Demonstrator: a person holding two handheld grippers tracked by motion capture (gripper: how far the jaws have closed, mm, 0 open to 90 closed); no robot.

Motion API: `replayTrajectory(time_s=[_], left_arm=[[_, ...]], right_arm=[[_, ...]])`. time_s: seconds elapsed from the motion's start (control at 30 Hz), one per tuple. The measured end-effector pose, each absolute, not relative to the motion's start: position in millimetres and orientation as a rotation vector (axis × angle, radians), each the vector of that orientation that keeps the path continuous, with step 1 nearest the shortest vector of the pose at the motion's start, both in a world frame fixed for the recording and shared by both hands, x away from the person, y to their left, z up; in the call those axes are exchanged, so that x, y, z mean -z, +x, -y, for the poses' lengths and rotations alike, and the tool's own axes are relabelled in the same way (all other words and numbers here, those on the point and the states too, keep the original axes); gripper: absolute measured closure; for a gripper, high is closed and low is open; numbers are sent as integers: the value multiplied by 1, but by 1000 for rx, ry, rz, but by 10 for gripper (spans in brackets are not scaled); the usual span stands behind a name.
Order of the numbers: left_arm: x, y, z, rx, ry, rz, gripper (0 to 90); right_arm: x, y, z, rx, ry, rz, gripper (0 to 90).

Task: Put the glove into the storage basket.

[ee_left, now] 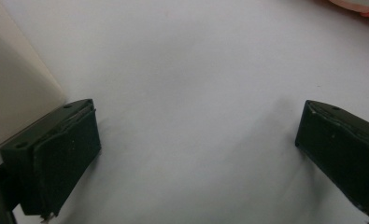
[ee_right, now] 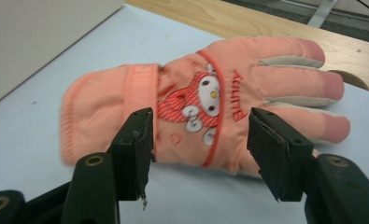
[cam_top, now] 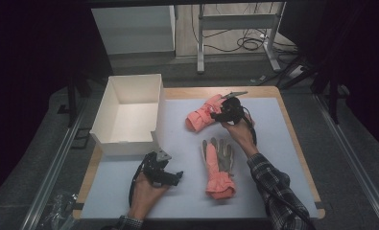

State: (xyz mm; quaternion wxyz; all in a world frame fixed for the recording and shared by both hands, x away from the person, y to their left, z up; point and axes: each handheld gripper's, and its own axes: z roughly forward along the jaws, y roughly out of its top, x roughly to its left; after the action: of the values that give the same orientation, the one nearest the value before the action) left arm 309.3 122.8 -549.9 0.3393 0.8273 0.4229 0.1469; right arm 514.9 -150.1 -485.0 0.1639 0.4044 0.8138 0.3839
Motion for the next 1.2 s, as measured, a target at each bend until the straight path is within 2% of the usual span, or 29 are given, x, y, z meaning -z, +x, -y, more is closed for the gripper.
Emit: replayTrajectory(time_s=[0.47,0.57,0.6,0.7,0.77,0.83,1.0,1.2], left_arm=[[550,309,-123,-382,2152,-1101,0],[550,309,-123,-382,2152,-1101,0],[550,309,-123,-382,2152,-1101,0],[550,309,-123,-382,2152,-1102,0],[550,309,-123,-382,2152,-1102,0],[550,309,-123,-382,2152,-1102,0],[550,309,-123,-382,2151,-1102,0],[550,309,-123,-382,2153,-1101,0]], right_arm=[[501,543,130,-990,1229,-2260,411],[507,549,129,-981,1251,-2296,506],[507,549,129,-981,1251,-2296,506],[511,550,128,-1023,1299,-2309,685],[512,551,128,-1020,1294,-2307,708],[511,550,128,-1014,1281,-2307,813],[505,547,132,-1023,1258,-2318,864],[494,542,138,-1031,1210,-2353,867]])
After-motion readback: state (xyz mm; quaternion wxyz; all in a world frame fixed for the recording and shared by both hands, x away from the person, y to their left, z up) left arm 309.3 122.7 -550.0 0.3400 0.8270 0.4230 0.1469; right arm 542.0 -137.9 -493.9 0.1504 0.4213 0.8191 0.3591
